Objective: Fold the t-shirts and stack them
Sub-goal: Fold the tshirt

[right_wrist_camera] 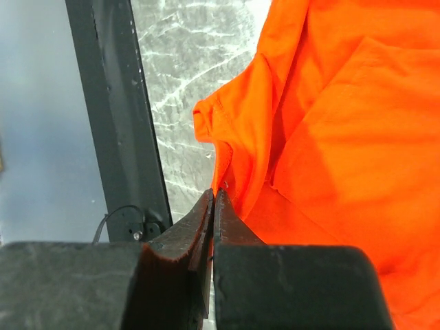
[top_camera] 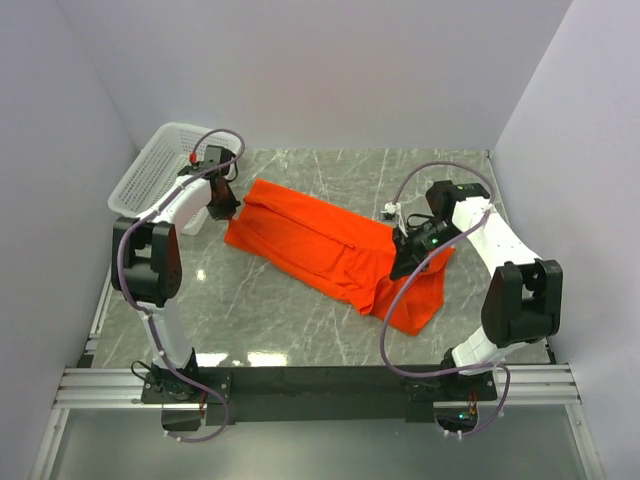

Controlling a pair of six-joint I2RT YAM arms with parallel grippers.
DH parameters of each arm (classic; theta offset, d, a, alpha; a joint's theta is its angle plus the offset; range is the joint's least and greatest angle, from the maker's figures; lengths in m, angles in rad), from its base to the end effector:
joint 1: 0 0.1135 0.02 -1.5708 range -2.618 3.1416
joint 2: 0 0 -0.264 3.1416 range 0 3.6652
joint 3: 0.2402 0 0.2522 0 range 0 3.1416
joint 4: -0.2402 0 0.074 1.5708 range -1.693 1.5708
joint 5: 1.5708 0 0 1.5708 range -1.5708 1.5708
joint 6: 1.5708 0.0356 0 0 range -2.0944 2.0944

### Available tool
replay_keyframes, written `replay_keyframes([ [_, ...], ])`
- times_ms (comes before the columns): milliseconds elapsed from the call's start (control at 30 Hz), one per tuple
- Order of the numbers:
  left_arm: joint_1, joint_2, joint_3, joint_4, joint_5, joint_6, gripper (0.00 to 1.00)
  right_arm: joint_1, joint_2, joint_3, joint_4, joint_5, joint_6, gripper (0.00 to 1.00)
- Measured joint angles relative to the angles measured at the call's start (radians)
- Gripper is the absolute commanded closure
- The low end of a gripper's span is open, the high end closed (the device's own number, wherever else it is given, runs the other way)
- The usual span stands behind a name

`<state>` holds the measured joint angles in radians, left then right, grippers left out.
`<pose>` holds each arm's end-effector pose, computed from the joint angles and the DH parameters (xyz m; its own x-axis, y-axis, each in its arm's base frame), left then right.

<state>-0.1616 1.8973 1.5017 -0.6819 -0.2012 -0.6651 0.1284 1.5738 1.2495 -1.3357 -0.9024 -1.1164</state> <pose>0.4013 -0.0582 0.2286 -0.7237 -0.4947 -0.4812 -0.4859 0.8604 -0.1537 0.2578 0.0615 0.2606 -0.4246 -0.6163 -0.6633 -0.8920 0.1591 0.4231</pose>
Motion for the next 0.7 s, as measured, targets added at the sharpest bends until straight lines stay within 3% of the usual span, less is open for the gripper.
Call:
replay_keyframes([
  [233,0.0,-0.066,-0.12,-0.012,-0.008,0.0,0.99,-0.009,-0.031,0.013,-0.001,0.005,-0.013,1.0],
  [467,-0.002,-0.229,-0.327,-0.019,-0.008,-0.006,0.99,-0.008,-0.211,-0.073,-0.004,0.008,-0.076,1.0],
  [700,0.01,-0.24,-0.425,-0.018,-0.024,-0.021,0.99,-0.008,-0.299,-0.104,-0.011,0.012,-0.115,1.0],
])
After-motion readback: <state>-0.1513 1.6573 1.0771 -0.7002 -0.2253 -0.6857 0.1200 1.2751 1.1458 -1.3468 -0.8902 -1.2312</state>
